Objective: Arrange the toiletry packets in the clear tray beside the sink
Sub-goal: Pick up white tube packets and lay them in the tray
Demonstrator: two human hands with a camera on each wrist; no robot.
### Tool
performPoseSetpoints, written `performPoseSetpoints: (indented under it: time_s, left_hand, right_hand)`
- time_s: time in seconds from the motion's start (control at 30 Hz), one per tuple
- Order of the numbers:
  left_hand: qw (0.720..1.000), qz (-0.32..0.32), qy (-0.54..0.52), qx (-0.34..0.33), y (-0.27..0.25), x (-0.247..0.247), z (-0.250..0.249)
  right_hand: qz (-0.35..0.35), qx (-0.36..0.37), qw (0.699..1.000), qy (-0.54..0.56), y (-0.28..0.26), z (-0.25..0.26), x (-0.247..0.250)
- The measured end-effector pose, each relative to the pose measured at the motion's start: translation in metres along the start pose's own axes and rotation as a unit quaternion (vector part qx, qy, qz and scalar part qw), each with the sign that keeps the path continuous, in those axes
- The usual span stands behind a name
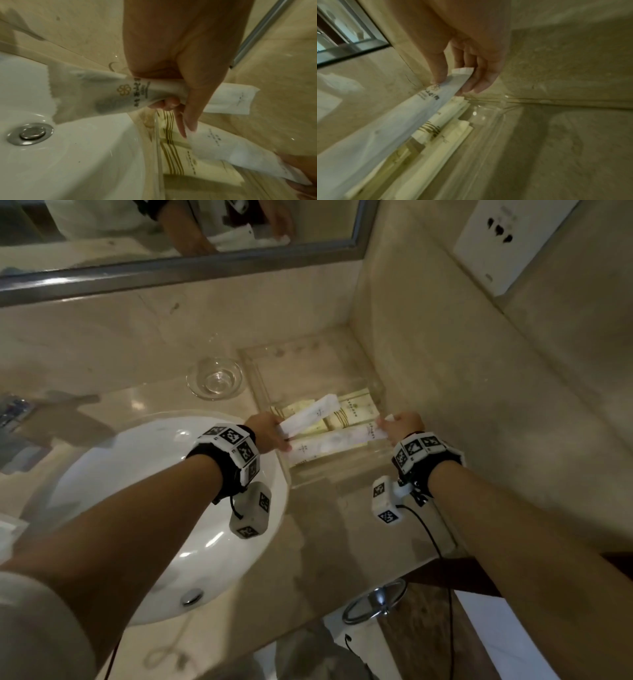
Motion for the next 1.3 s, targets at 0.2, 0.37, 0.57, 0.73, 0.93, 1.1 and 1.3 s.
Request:
performPoseSetpoints:
  time_s: [0.2,0.37,0.57,0.73,0.93,1.1,1.3]
  left_hand:
    - [0.993,0.02,0.108,-0.035,0.0,-0.027,-0.002]
    - [0.987,0.033,0.152,-0.051,0.0,-0.04,0.003]
    - [0.985,0.031,0.154,-0.068,0.004,-0.043,0.003]
    - [0.999,0.003,0.036,-0.032,0.008,-0.033,0.005]
    - [0.97,-0.065,-0.233,0.021,0.005,0.003,-0.007]
    - [0.895,-0.079,-0.434,0.064,0.0,0.026,-0.019]
    - [0.821,-0.091,-0.559,0.077,-0.008,0.039,-0.03]
  right_hand:
    - [0.021,0.025,0.995,-0.095,-0.002,-0.015,-0.011]
    - [0.041,0.076,0.982,-0.171,-0.002,-0.018,-0.025]
    - [0.033,0.122,0.966,-0.226,0.002,-0.017,-0.03]
    - [-0.056,0.191,0.951,-0.238,-0.001,-0.005,-0.021]
    - [-0.059,0.21,0.965,-0.145,-0.01,0.016,-0.008]
    - [0.129,0.23,0.964,0.033,-0.046,0.053,-0.022]
    - [0.31,0.227,0.923,0.039,-0.1,0.072,-0.046]
Point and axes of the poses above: each hand's wrist, its own y-axis towards the middle knuckle, its own x-axis out of the back of the hand, z = x × y, the point moved 8 cm from there along y, towards the middle knuckle, and after that the axes turned 15 degrees about -z, right-handed, at the moved point
